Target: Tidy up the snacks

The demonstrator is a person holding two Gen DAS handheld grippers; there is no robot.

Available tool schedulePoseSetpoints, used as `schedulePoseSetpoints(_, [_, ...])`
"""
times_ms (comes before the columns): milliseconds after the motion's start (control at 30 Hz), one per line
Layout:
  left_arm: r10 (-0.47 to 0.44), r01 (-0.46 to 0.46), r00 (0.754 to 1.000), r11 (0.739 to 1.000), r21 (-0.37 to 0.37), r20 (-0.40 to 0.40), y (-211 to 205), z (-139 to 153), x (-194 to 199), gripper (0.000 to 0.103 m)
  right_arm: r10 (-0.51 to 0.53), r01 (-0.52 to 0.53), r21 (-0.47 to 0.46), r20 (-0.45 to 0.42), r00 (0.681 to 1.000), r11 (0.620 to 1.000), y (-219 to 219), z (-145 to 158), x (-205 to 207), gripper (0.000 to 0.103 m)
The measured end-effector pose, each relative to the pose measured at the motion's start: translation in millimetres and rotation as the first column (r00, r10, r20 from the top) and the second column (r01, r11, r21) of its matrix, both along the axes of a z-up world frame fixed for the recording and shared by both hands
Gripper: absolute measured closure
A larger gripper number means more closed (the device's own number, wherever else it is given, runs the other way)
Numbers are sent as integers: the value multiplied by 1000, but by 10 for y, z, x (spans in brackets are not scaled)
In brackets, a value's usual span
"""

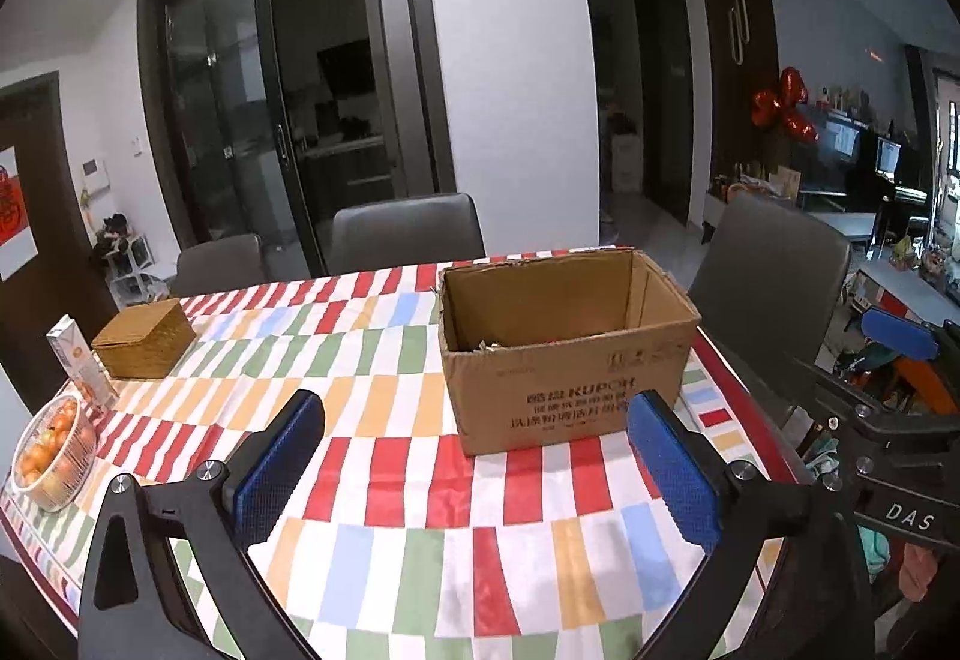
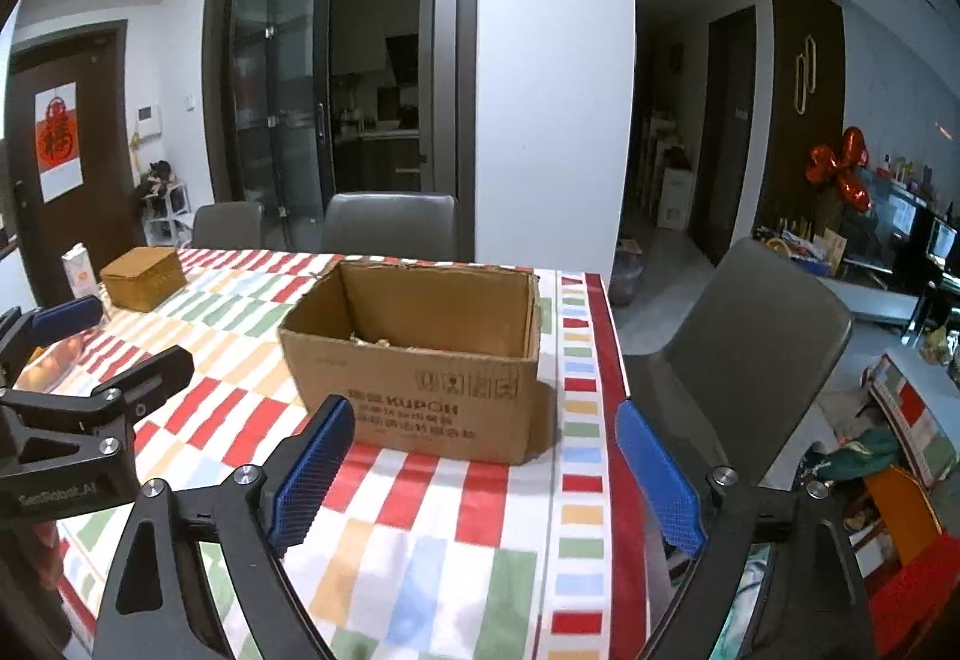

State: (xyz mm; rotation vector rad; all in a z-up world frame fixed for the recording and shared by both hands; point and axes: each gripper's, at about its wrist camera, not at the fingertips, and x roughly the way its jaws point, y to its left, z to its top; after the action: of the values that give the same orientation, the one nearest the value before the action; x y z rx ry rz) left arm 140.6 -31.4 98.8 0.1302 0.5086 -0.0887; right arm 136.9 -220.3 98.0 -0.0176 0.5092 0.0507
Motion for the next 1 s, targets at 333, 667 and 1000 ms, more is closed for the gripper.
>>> schedulePoseSetpoints(333, [-1, 1, 1000, 1000, -31, 25, 111, -131, -539, 0, -3, 3, -4, 15, 1000, 1000, 76, -104, -529, 13])
schedulePoseSetpoints(667, [-6, 9, 999, 998, -54, 47, 148, -144, -884, 0, -2, 2, 18, 37, 999, 1000, 99, -108, -832, 13])
schedulePoseSetpoints(1000, [6, -2, 997, 999, -48, 78, 152, -133, -1035, 0, -4, 2, 25, 61, 998, 1000, 107, -117, -985, 13])
